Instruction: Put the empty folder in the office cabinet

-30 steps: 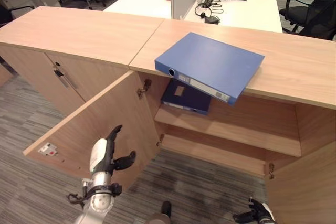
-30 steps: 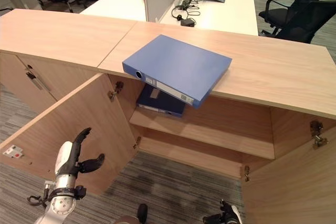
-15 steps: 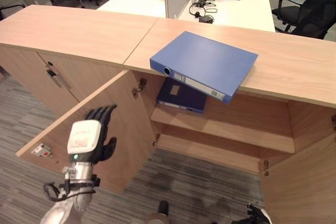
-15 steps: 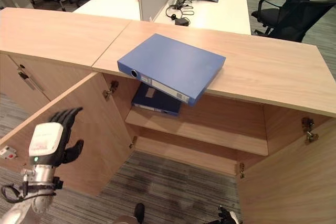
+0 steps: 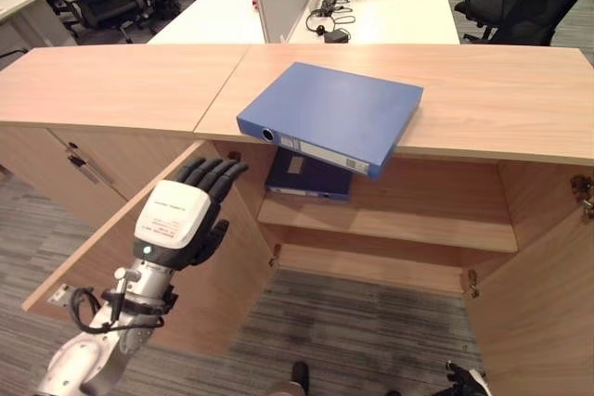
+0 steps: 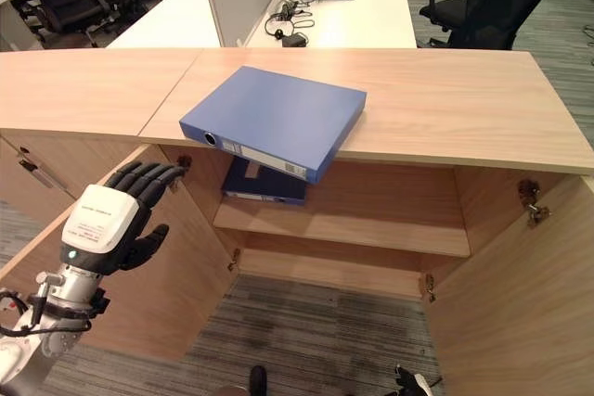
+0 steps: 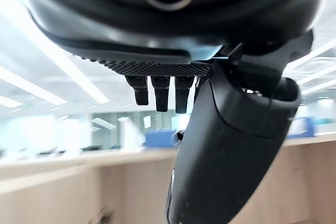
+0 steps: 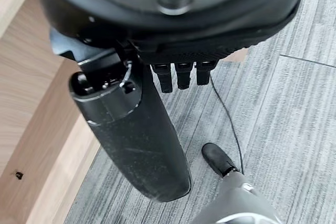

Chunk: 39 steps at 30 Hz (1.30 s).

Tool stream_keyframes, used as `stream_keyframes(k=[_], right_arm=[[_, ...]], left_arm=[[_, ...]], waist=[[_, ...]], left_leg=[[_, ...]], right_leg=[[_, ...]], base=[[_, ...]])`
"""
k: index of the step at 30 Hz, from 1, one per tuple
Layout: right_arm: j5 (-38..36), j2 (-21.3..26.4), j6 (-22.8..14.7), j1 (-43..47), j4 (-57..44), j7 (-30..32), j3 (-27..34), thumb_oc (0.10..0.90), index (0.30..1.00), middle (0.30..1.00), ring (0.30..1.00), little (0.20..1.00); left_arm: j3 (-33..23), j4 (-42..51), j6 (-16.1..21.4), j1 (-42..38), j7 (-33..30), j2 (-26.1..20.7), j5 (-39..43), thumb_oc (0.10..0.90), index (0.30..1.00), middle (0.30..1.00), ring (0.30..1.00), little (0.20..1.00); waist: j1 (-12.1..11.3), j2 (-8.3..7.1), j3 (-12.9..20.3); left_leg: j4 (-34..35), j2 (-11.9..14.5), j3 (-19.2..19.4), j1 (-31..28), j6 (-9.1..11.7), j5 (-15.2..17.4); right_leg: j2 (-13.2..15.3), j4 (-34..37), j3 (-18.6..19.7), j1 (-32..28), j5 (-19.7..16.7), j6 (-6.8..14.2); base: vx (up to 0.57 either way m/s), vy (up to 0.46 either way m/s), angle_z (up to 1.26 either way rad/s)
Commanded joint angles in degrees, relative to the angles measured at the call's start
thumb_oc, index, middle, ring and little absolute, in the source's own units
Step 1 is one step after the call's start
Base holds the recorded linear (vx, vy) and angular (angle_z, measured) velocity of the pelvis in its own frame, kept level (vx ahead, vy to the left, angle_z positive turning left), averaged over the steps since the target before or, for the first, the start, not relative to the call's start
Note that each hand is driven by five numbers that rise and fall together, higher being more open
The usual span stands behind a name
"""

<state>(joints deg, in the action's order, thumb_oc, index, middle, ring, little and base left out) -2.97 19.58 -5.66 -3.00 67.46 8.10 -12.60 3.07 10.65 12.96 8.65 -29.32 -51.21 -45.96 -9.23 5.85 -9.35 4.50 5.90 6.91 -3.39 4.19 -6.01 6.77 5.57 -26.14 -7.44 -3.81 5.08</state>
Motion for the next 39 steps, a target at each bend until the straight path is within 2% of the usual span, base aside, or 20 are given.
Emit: stream_keyframes(k=[1,6,14,18,27,30,39], right_arm=[[1.35,2.22,-0.51,3.65,-1.14,0.87,-0.93,0.800,0.900,0.900,0.900,0.900],[2.12,2.02,-0.15,3.52,0.69,1.05,-1.22,0.800,0.900,0.900,0.900,0.900],[2.27,1.79,0.47,3.43,2.62,1.52,-1.33,0.800,0.900,0.900,0.900,0.900],[2.19,1.66,0.70,3.50,2.89,1.64,-1.32,0.800,0.900,0.900,0.900,0.900],[2.15,1.64,0.97,3.12,2.34,2.56,-0.67,0.800,0.900,0.900,0.900,0.900],[2.07,1.96,0.99,3.10,2.68,2.96,-0.39,0.800,0.900,0.900,0.900,0.900],[2.28,1.99,1.53,2.61,4.37,3.08,-0.12,0.800,0.900,0.900,0.900,0.900]], left_arm=[[-2.98,3.87,0.22,-8.59,-3.13,-2.40,0.32,0.800,0.900,0.900,0.900,0.900],[-2.11,5.05,0.31,-12.14,-3.45,-5.30,-0.41,0.800,0.900,0.900,0.900,0.900],[-2.00,6.94,0.01,-17.16,-4.83,-8.03,-0.29,0.800,0.900,0.900,0.900,0.900],[-0.85,6.81,-0.18,-18.49,-5.05,-6.55,0.68,0.800,0.900,0.900,0.900,0.900],[6.45,0.26,-2.34,-22.54,-4.20,-0.86,0.15,0.800,0.900,0.900,0.900,0.900],[9.88,-3.35,-3.52,-25.84,-3.62,-0.77,-1.35,0.800,0.900,0.900,0.900,0.900],[13.87,-7.59,-4.98,-30.32,-2.95,0.15,-2.81,0.800,0.900,0.900,0.900,0.900]], waist=[[1.74,-1.66,0.07],[2.49,-1.48,0.75],[2.75,-2.28,1.60],[2.97,-2.59,1.70],[4.83,-2.95,1.92],[5.57,-2.94,2.13],[6.83,-3.01,2.58]], left_leg=[[-5.59,0.03,-0.33,-1.83,2.36,9.03],[-4.98,0.02,0.29,-2.69,2.31,9.18],[-5.71,-0.48,0.22,-3.11,1.82,10.41],[-5.68,-0.52,0.53,-3.59,1.75,10.65],[-4.87,-0.64,1.41,-4.84,1.38,11.11],[-4.71,-0.50,2.07,-5.67,1.35,11.39],[-4.83,-0.37,2.86,-6.67,1.28,11.82]], right_leg=[[-2.71,-0.57,0.64,-3.05,10.41,0.72],[-2.74,-0.57,1.24,-3.05,10.36,0.95],[-2.77,-0.57,2.45,-3.29,10.37,0.99],[-2.79,-0.57,2.54,-3.51,10.38,1.06],[-2.94,-0.57,3.34,-3.84,10.49,1.03],[-3.16,-0.57,3.77,-4.26,10.69,0.98],[-3.48,-0.57,4.21,-4.86,10.91,0.86]], base=[[0.00,0.000,0.00],[0.03,0.014,-0.06],[0.04,0.008,-0.05],[0.04,0.005,-0.03],[0.04,0.012,-0.02],[0.05,0.015,-0.03],[0.02,0.005,-0.06]])
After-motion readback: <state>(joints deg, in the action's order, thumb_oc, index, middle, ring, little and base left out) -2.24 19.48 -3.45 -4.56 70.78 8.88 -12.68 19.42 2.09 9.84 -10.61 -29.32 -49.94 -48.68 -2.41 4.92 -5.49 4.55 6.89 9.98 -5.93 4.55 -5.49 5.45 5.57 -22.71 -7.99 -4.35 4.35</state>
